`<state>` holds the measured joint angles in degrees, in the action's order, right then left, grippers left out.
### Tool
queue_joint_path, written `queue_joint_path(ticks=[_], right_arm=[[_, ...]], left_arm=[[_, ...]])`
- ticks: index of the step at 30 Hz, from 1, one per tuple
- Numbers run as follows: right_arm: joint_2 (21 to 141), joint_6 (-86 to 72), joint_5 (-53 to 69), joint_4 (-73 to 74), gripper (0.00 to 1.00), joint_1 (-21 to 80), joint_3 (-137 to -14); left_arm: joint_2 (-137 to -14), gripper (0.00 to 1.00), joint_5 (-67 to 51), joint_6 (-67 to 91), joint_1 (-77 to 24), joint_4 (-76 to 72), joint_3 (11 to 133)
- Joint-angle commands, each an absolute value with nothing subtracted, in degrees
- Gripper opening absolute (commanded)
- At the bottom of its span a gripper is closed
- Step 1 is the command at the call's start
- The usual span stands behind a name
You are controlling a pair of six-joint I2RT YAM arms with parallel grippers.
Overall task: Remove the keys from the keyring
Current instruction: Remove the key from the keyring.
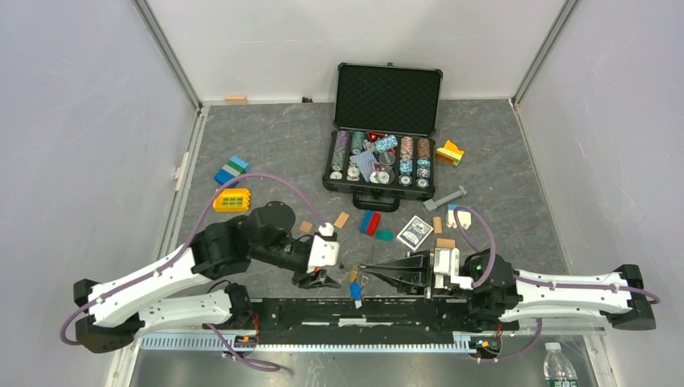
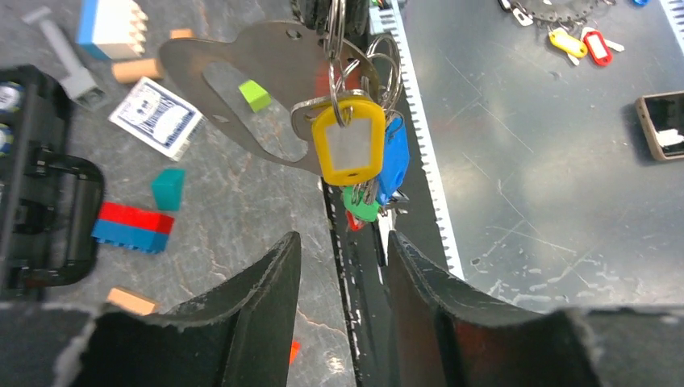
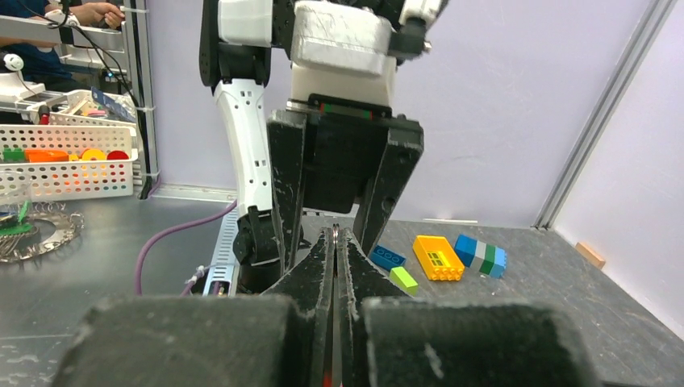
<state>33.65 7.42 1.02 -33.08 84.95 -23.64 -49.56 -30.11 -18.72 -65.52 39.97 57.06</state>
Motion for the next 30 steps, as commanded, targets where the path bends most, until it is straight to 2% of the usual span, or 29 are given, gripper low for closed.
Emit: queue_joint_path(ticks=[1, 15, 24, 30], right_arm=[[32.81, 8.0, 0.97, -37.96, 0.0, 84.9, -24.17], [33.66, 7.73, 1.27, -38.26, 0.0, 84.9, -24.17], [33.75, 7.65, 1.54, -38.48, 0.0, 84.9, -24.24], [33.54, 7.65, 1.76, -38.43, 0.0, 84.9, -24.32]], left_arm=[[-44.44, 0.52, -26.96, -18.32, -65.79, 32.93, 55.63], [-39.51, 0.52, -29.47, -11.74, -65.78, 12.63, 50.94], [-41.57, 0.54, -38.16, -9.13, -65.82, 7.93, 50.68], [-42.71, 0.52, -38.89, -8.66, -65.81, 7.21, 50.27]])
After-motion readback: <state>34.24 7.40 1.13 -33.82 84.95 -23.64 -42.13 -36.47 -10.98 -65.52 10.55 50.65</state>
